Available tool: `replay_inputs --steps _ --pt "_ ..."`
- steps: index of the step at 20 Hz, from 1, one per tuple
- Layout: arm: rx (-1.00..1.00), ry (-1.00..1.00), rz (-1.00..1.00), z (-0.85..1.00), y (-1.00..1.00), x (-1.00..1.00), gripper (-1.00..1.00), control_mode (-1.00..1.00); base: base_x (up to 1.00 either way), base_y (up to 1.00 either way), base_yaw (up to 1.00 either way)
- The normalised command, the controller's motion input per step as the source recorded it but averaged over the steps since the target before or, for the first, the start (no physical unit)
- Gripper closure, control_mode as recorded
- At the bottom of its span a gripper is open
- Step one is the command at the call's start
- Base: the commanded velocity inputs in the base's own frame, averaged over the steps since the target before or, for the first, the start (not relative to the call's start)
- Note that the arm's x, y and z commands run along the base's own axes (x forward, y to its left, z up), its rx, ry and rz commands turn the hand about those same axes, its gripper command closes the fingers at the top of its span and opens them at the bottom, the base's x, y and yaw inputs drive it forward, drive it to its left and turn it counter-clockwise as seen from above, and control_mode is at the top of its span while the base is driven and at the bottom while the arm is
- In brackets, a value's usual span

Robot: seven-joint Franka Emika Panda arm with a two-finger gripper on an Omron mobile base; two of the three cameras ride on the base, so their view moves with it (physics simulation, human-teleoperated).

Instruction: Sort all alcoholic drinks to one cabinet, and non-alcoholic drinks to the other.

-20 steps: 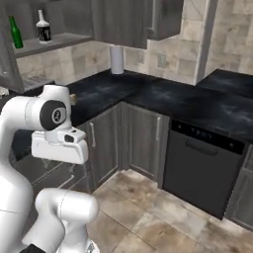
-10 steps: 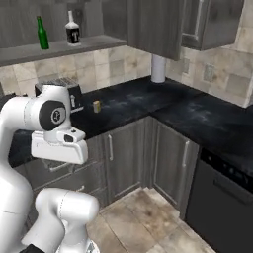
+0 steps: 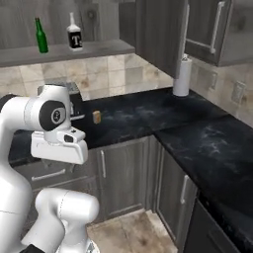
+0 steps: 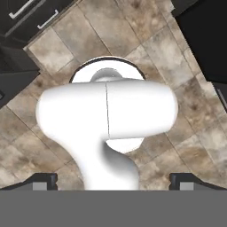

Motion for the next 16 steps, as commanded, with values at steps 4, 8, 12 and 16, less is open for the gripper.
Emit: replay_inputs --steps 4,8,12,16 --pt "0.0 0.0 0.0 0.0 0.0 0.0 -1.0 1.0 0.89 -0.5 0.43" --pt "0.0 0.0 0.0 0.0 0.0 0.0 -1.0 1.0 0.76 -0.33 0.33" --pt "0.0 0.0 0.0 0.0 0.0 0.0 -1.0 1.0 0.49 -0.01 0.28" --pt "0.0 0.0 0.0 0.0 0.0 0.0 -1.0 1.0 0.23 0.03 0.29"
